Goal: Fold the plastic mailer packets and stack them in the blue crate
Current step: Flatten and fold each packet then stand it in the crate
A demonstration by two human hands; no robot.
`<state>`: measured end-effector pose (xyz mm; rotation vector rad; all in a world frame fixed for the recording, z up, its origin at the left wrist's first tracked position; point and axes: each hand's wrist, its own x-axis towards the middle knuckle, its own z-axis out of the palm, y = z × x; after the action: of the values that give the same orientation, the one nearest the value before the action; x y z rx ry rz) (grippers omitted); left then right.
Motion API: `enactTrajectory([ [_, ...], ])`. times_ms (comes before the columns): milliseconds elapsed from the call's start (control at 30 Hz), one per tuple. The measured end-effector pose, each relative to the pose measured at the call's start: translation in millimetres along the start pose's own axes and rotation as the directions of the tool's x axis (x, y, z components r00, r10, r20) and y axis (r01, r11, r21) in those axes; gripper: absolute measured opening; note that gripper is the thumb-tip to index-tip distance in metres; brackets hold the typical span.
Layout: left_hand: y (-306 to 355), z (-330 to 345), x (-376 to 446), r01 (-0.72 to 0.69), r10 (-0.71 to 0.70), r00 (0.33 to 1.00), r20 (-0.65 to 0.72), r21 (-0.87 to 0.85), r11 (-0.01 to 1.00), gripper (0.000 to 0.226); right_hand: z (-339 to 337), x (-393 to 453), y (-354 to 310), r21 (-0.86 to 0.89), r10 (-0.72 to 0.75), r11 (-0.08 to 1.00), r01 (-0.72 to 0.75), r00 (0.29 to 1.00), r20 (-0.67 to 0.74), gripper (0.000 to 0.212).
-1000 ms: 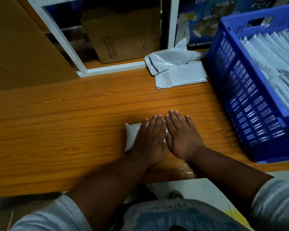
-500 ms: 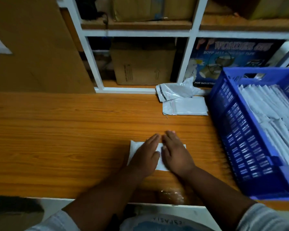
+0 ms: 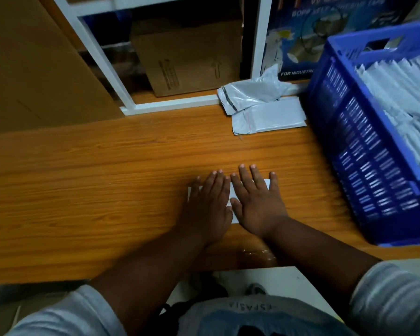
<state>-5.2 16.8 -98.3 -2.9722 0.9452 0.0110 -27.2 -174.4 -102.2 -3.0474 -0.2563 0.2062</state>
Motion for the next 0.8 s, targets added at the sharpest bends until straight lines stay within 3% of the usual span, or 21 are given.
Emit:
enactTrajectory([
  [167,-18,11,0,-0.056,0.039,0.996,-0.076,-0.245,0.968,0.076,-3,0,2,0.011,-0.017,1.000,0.017,0.999,0.032,0.072],
  [267,-31,9,-5,0.062,-0.110,0.993,-0.034,-0.646,0.761,0.070,-9,3,6,0.072,-0.028,0.997,0.022,0.995,0.095,0.074],
  [333,-36,2,-8,0.154,-0.227,0.974,0.011,-0.766,0.624,0.070,-28,5,7,0.231,0.009,0.973,-0.028,0.997,0.081,0.071],
  [367,-38,-2,-8,0.156,-0.276,0.961,-0.028,-0.769,0.620,0.070,-39,4,4,0.291,0.031,0.956,-0.041,0.999,0.040,0.068],
  [467,-38,-13,-14,0.137,-0.328,0.916,-0.230,-0.588,0.797,0.071,-52,-9,-16,0.171,-0.072,0.981,0.089,0.992,-0.104,0.067],
  [567,-33,-21,-39,0.181,-0.227,0.958,-0.174,-0.243,0.953,0.084,-27,-24,-40,0.025,-0.200,0.979,0.200,0.980,-0.010,0.081],
  [667,-30,-3,-69,0.081,-0.086,0.990,-0.111,-0.047,0.996,0.082,-3,-25,-47,0.002,-0.180,0.984,0.180,0.982,0.061,0.086],
  [800,-24,18,-82,0.110,-0.110,0.993,-0.036,-0.013,0.994,0.081,-3,-21,-47,-0.014,-0.172,0.984,0.176,0.975,0.140,0.090],
])
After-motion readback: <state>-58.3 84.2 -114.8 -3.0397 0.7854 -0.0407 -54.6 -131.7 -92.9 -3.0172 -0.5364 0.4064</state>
